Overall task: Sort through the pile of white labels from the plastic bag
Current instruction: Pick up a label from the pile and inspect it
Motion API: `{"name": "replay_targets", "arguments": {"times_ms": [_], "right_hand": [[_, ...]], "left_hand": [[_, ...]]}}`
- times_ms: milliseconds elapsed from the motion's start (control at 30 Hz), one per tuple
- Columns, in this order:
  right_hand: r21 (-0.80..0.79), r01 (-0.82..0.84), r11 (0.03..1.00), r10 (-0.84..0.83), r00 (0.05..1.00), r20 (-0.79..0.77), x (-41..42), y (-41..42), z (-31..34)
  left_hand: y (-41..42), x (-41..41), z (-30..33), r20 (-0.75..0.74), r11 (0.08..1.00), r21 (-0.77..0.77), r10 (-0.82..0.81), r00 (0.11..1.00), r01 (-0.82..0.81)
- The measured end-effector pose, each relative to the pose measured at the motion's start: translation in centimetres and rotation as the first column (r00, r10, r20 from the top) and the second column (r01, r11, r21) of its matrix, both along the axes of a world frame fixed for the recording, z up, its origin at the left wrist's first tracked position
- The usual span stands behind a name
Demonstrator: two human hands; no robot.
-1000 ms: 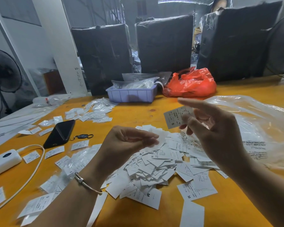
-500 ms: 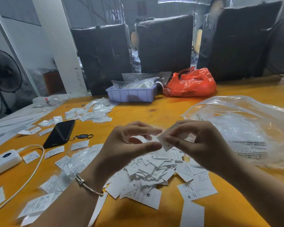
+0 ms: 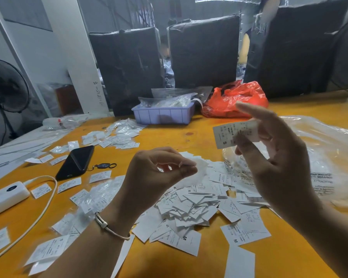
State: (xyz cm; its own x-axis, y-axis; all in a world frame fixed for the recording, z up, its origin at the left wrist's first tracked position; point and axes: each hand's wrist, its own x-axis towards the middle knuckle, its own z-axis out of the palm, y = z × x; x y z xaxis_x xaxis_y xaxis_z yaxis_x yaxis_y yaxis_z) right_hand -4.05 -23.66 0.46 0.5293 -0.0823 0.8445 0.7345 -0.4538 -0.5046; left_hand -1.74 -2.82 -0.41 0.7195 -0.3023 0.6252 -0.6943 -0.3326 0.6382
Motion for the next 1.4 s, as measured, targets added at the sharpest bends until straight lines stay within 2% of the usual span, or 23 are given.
{"name": "replay_targets", "arguments": {"times_ms": [100, 167, 800, 1067, 1200, 1400], "right_hand": [[-0.104, 0.033, 0.994, -0.014, 0.984, 0.177, -0.6, 0.2, 0.1], [-0.153, 0.040, 0.987, -0.005, 0.976, 0.219, -0.8, 0.5, -0.1], [-0.307, 0.162, 0.938, -0.077, 0.960, 0.270, -0.1, 0.8, -1.0], [-0.336, 0.056, 0.940, 0.005, 0.984, 0.178, 0.0, 0.5, -0.8], [-0.402, 0.028, 0.915, 0.035, 0.988, 0.150, 0.2, 0.1, -0.3], [-0.417, -0.098, 0.904, 0.086, 0.995, -0.048, 0.5, 0.1, -0.6]], "left_hand": [[0.0, 0.1, -0.1, 0.019, 1.000, 0.009, 0.005, 1.000, -0.006], [0.0, 0.1, -0.1, 0.021, 1.000, 0.006, 0.008, 1.000, -0.008], [0.0, 0.0, 0.0, -0.005, 1.000, 0.013, -0.005, 1.000, 0.005], [0.0, 0.0, -0.1, -0.073, 0.998, 0.046, -0.035, 0.997, 0.038], [0.0, 0.0, -0.1, -0.098, 0.997, 0.065, -0.045, 0.994, 0.052], [-0.3, -0.1, -0.1, -0.155, 0.995, 0.072, -0.055, 0.986, 0.067]]}}
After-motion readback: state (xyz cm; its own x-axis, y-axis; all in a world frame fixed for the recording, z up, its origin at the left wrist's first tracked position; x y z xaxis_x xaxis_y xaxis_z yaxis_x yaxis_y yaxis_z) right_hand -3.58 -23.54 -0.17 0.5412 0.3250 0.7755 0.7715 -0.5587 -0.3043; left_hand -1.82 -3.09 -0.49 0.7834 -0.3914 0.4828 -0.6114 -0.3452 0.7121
